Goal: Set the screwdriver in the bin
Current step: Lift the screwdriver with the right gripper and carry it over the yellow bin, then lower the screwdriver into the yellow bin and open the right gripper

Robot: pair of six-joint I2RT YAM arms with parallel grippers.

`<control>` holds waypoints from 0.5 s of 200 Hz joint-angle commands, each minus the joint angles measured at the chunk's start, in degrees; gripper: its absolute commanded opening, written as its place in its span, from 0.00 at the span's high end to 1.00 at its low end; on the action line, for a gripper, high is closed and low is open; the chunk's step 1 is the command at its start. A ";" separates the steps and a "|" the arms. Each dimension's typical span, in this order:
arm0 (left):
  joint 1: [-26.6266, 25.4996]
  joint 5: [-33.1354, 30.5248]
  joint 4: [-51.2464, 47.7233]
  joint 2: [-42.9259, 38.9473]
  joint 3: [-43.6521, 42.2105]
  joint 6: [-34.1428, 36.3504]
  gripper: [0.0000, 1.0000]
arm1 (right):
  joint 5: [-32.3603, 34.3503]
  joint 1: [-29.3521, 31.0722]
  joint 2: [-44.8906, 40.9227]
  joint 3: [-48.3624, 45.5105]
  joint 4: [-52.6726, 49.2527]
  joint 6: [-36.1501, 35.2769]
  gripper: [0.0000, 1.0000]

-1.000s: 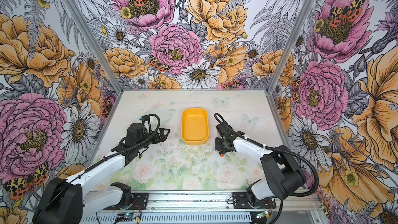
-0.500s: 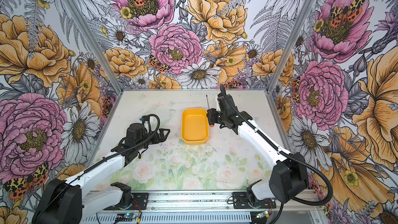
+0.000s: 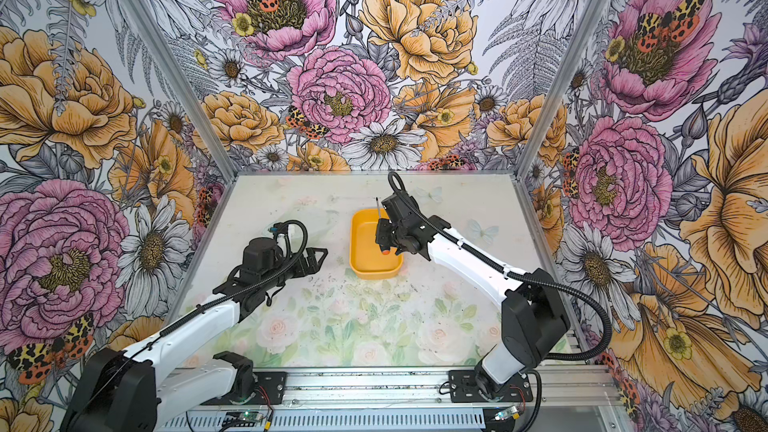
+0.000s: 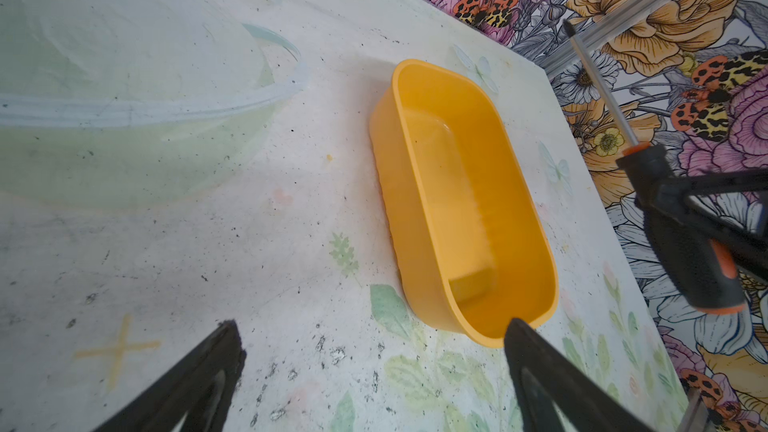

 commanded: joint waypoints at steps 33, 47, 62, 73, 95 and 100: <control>-0.42 -0.56 -0.34 0.39 0.93 1.90 0.01 | 8.87 2.96 4.02 1.67 0.79 6.49 1.00; -0.46 -0.69 -0.43 0.59 0.95 2.00 0.01 | 9.93 3.65 5.17 1.78 0.84 7.47 1.00; -0.46 -0.49 -0.43 0.76 1.02 2.00 0.01 | 10.61 4.12 6.75 1.99 0.83 8.40 1.00; -0.46 -0.45 -0.43 0.89 1.02 2.05 0.01 | 10.76 4.39 7.91 2.54 0.81 8.42 1.00; -0.49 -0.42 -0.40 0.98 1.02 2.03 0.01 | 11.12 4.82 10.09 3.54 0.77 8.35 1.00; -0.48 -0.41 -0.39 0.97 1.02 1.99 0.01 | 11.28 4.89 10.51 3.64 0.79 8.33 1.00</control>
